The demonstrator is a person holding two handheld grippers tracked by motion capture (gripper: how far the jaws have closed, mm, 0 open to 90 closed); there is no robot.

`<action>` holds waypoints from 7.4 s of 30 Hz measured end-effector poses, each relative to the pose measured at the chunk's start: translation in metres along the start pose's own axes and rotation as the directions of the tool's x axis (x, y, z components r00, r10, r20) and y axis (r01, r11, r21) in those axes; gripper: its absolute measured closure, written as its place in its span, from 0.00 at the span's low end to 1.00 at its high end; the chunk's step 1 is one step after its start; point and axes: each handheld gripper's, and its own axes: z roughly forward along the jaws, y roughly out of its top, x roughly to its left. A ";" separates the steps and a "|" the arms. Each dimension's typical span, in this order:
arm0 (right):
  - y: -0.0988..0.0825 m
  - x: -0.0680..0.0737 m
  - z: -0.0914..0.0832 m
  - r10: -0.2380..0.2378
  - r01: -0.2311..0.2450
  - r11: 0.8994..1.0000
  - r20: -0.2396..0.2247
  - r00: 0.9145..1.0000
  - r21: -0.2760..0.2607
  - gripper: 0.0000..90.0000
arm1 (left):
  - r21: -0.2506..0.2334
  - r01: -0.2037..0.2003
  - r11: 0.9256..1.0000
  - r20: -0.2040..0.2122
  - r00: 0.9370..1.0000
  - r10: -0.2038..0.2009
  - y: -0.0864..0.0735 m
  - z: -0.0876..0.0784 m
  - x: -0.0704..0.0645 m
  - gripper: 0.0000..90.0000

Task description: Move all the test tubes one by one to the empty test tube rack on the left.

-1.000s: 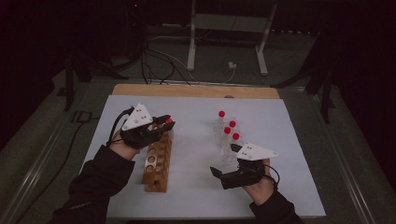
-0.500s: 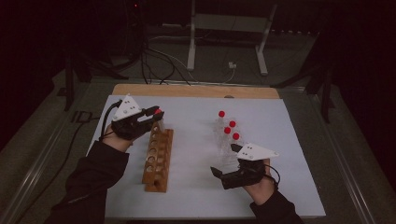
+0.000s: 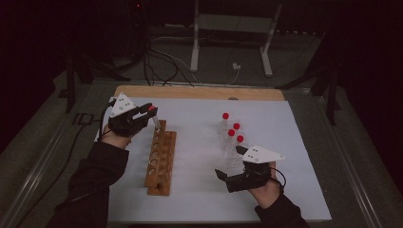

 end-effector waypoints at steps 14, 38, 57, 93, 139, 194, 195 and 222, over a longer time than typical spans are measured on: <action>-0.002 -0.001 0.000 0.006 -0.006 1.000 0.000 1.000 0.000 0.00 | 0.039 0.039 0.998 -0.004 0.999 -0.039 -0.024 0.016 0.003 0.80; -0.002 -0.002 -0.001 0.008 -0.008 1.000 -0.009 1.000 0.004 0.00 | 0.114 0.038 0.993 -0.004 0.999 -0.038 -0.053 0.038 -0.003 0.80; 0.003 -0.005 -0.009 0.023 -0.025 0.998 -0.032 0.999 -0.055 0.00 | 0.157 0.047 0.986 0.015 0.999 -0.050 -0.051 0.038 -0.001 0.78; 0.003 -0.057 0.003 0.071 -0.071 0.997 0.128 0.989 -0.001 0.00 | 0.029 0.033 0.999 0.291 0.956 -0.040 -0.065 -0.064 -0.043 0.02; -0.030 -0.080 0.046 0.081 -0.121 0.980 0.238 0.968 0.159 0.83 | 0.069 0.034 0.997 0.305 0.951 -0.053 -0.085 -0.065 -0.040 0.02; 0.011 -0.014 0.019 -0.037 0.032 0.997 0.074 0.997 0.065 0.84 | 0.026 -0.018 1.000 0.424 0.906 0.005 -0.045 -0.047 -0.067 0.02; 0.010 -0.012 0.020 -0.037 0.032 0.997 0.066 0.997 0.071 0.84 | 0.024 -0.022 0.999 0.428 0.904 0.010 -0.043 -0.046 -0.069 0.02; 0.008 0.011 0.030 -0.046 0.050 0.994 -0.042 0.998 0.098 0.84 | 0.041 -0.113 0.993 0.491 0.868 0.078 -0.007 -0.003 -0.117 0.09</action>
